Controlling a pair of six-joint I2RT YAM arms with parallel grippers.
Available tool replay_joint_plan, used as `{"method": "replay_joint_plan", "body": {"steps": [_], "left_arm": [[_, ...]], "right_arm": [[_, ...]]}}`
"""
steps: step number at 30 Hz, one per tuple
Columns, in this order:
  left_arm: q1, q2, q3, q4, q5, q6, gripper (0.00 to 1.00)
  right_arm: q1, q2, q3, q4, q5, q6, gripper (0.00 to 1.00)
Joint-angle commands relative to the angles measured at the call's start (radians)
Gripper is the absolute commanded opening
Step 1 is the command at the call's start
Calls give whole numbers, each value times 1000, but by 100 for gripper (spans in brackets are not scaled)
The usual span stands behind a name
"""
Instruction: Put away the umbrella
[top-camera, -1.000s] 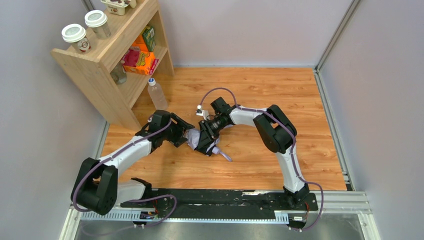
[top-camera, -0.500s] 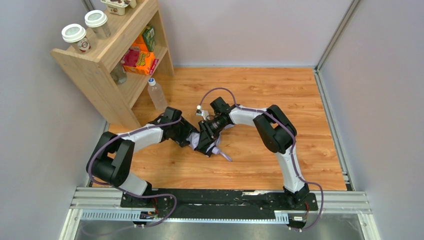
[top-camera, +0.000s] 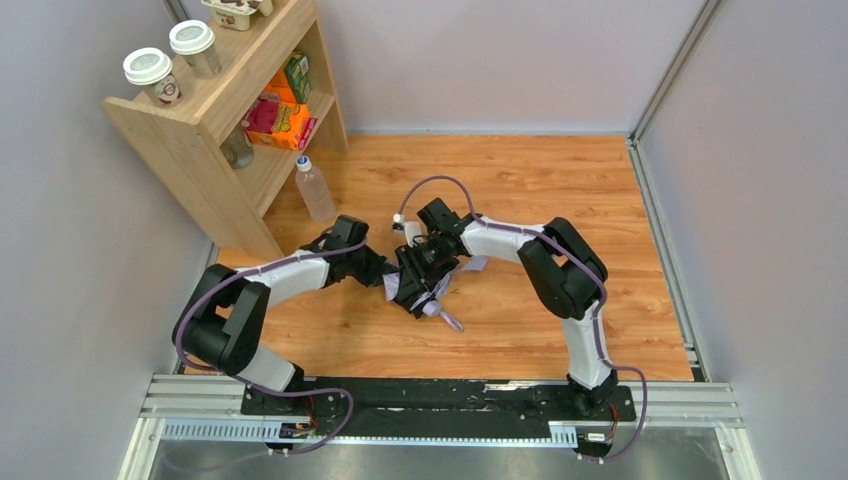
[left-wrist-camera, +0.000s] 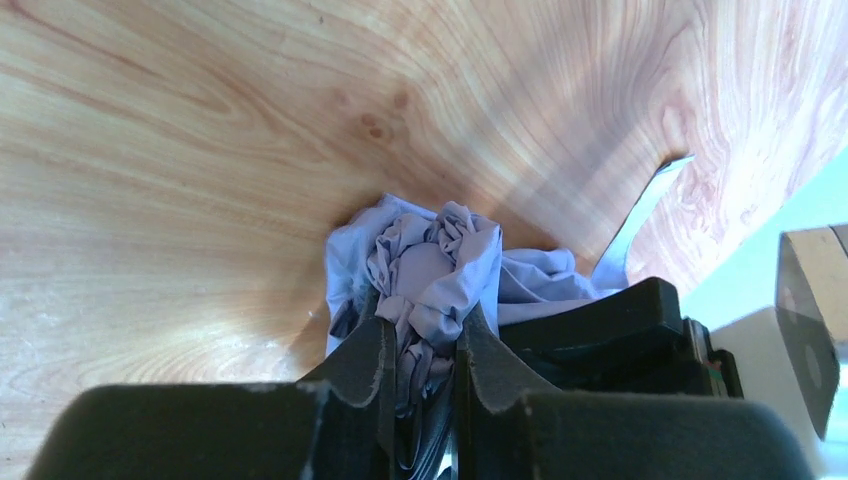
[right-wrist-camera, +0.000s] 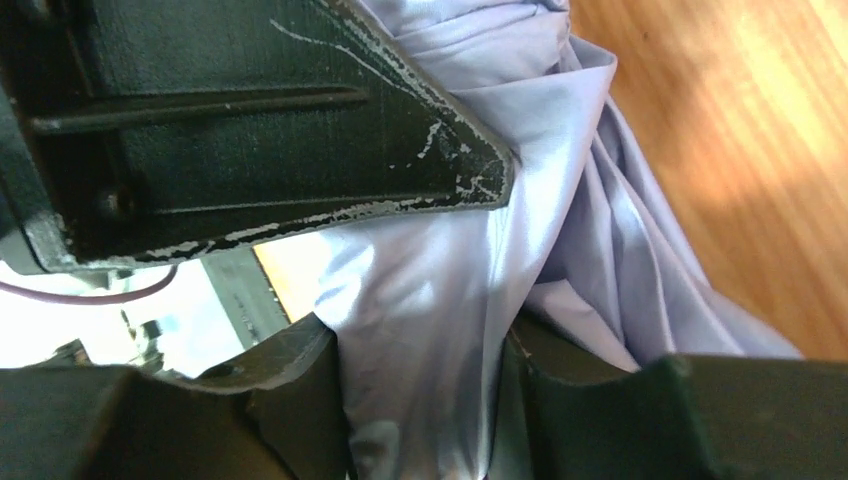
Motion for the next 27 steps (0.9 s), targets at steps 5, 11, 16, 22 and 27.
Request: {"method": "replay_joint_plan", "body": {"steps": [5, 11, 16, 22, 27], "left_arm": [[-20, -39, -66, -254, -214, 55, 0], [-26, -62, -72, -277, -206, 39, 0], [-27, -49, -26, -369, -196, 16, 0], [-27, -36, -22, -398, -160, -4, 0], [-27, -43, -19, -412, -160, -12, 0]], "right_arm": [[94, -295, -88, -60, 584, -42, 82], [243, -538, -308, 190, 919, -96, 100], [419, -515, -499, 635, 1195, -294, 100], [484, -361, -466, 788, 1227, -420, 100], [510, -219, -389, 739, 1309, -411, 99]]}}
